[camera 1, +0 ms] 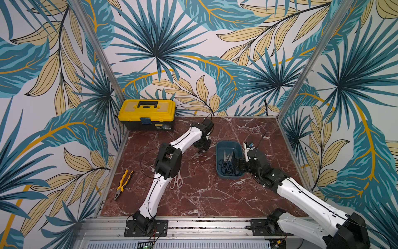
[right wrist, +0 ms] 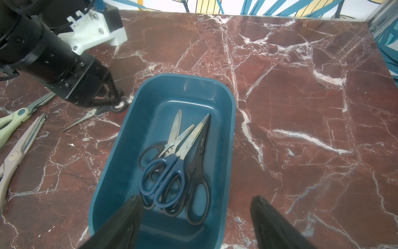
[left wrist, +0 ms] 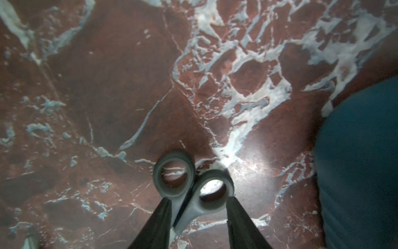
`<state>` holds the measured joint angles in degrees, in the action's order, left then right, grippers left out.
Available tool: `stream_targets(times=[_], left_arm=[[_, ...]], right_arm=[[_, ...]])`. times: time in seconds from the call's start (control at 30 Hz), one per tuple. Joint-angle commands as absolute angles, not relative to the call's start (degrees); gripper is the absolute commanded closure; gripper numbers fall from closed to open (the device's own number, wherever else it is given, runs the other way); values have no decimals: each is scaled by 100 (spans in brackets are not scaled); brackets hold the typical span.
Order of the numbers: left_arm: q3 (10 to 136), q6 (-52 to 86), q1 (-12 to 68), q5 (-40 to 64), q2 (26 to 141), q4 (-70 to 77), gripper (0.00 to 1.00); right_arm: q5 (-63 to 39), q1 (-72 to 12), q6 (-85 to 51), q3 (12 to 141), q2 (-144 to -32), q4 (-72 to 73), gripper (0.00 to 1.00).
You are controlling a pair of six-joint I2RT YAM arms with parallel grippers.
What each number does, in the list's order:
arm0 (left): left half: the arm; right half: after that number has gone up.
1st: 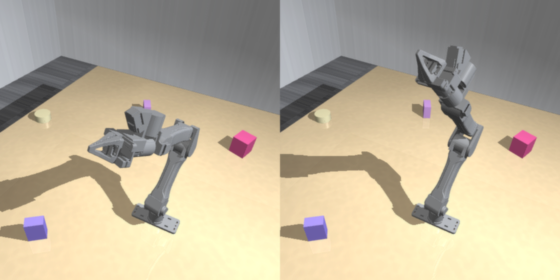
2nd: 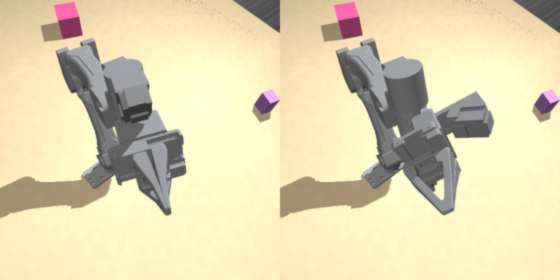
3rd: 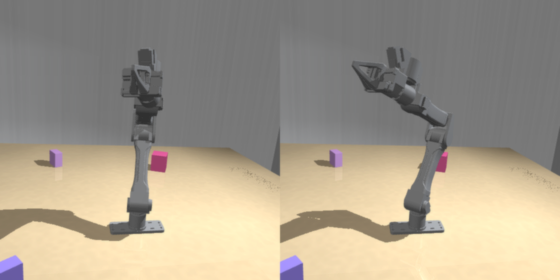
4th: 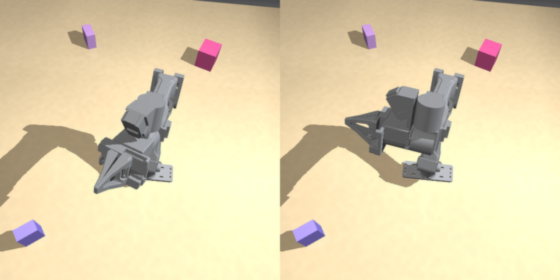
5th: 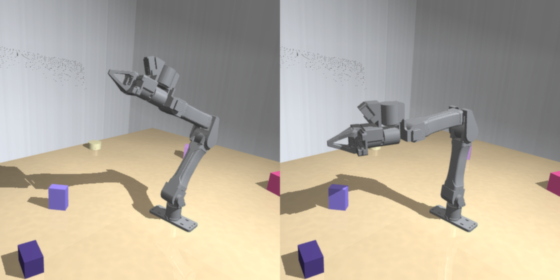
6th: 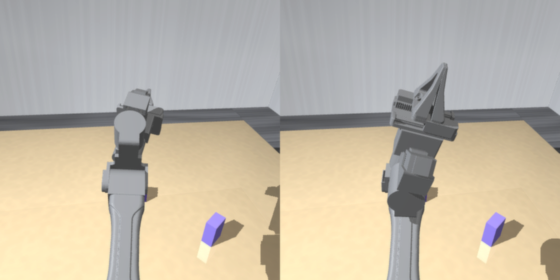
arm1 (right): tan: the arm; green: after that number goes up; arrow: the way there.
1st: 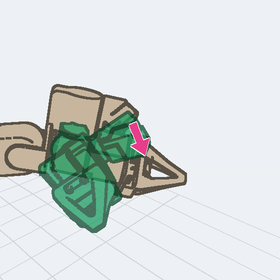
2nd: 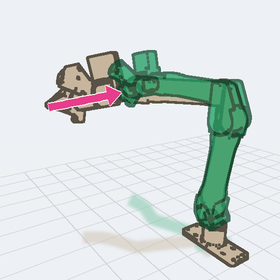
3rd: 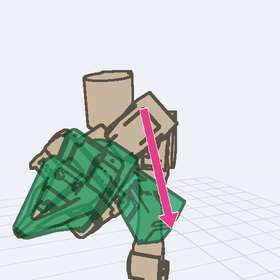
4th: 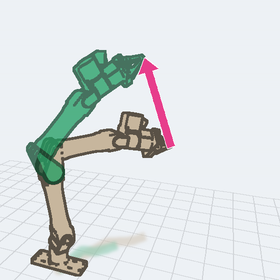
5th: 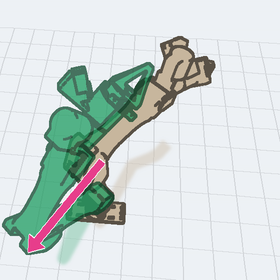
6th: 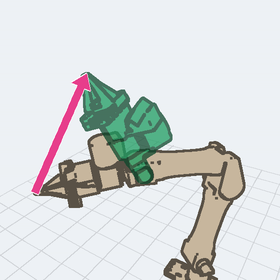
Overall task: Put the scissors into the storage box
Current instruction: Move the scissors to the center of the board.
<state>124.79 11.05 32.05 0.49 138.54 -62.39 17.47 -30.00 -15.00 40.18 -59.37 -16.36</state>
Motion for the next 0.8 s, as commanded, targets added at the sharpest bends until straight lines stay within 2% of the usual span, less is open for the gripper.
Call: stream_targets(times=[0.0, 0.57, 0.73, 0.77], left_arm=[[12819, 891, 3220, 139, 13777, -6224, 53], [13011, 651, 3065, 391, 14340, -6278, 53], [12932, 659, 3084, 418, 14359, -6276, 57], [12883, 672, 3085, 413, 14346, -6269, 60]], right_arm=[[1685, -3021, -1503, 4154, -5961, -1523, 17], [1859, -3015, -1512, 4008, -5736, -1624, 16], [1778, -3022, -1567, 4034, -5812, -1595, 16], [1758, -3015, -1557, 4049, -5823, -1586, 16]])
